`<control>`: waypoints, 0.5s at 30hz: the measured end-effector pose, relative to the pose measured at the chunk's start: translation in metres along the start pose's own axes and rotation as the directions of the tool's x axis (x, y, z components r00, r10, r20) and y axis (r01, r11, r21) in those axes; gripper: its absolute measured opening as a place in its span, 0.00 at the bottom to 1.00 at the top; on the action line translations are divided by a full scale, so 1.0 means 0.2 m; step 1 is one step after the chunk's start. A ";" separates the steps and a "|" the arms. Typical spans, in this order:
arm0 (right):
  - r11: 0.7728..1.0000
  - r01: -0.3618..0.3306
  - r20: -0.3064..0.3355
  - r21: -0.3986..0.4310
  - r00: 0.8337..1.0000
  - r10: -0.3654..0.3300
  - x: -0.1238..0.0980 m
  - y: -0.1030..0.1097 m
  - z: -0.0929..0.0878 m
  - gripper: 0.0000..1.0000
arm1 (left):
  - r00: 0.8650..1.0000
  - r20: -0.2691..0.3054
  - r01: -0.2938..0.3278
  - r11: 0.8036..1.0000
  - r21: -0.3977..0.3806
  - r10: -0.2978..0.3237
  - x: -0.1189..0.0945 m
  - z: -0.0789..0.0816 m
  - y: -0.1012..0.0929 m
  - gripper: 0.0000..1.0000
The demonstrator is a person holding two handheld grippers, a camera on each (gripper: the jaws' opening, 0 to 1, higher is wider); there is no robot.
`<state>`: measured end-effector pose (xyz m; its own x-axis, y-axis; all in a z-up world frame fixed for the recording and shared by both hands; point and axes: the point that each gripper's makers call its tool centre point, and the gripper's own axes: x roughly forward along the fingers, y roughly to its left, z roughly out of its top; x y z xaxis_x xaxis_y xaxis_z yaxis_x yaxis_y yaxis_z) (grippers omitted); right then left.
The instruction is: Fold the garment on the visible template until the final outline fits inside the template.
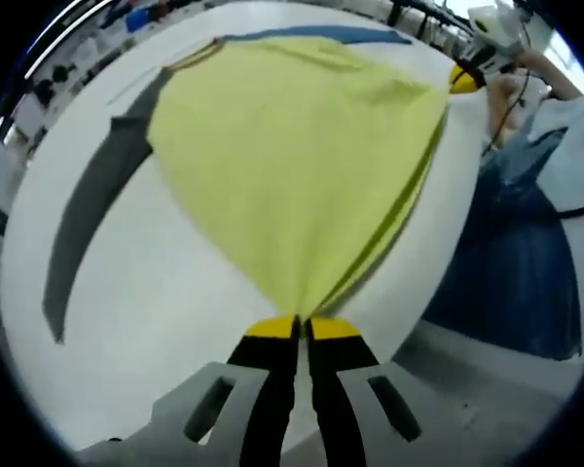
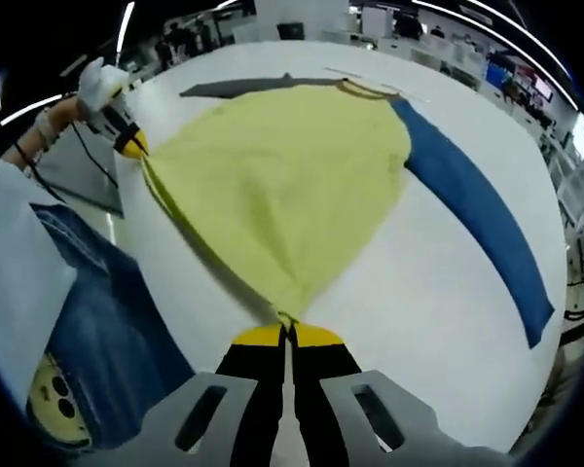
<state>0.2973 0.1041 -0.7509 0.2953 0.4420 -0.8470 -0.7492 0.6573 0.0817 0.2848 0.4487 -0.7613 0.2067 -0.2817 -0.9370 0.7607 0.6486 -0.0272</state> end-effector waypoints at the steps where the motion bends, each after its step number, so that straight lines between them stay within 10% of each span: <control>1: 1.000 -0.003 -0.002 -0.001 1.000 0.003 0.00 0.00 0.00 0.02 | 1.000 0.000 -0.001 1.000 0.002 0.001 0.00 0.00 0.00 0.00; 15: 1.000 -0.026 -0.021 0.011 0.999 0.027 0.01 0.06 -0.06 0.02 | 0.999 -0.031 0.007 1.000 0.008 -0.007 -0.01 -0.04 -0.03 0.00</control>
<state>0.2823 0.1059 -0.7577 0.2627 0.4464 -0.8554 -0.7501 0.6521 0.1099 0.2748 0.4518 -0.7622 0.1822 -0.2636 -0.9473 0.7671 0.6408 -0.0308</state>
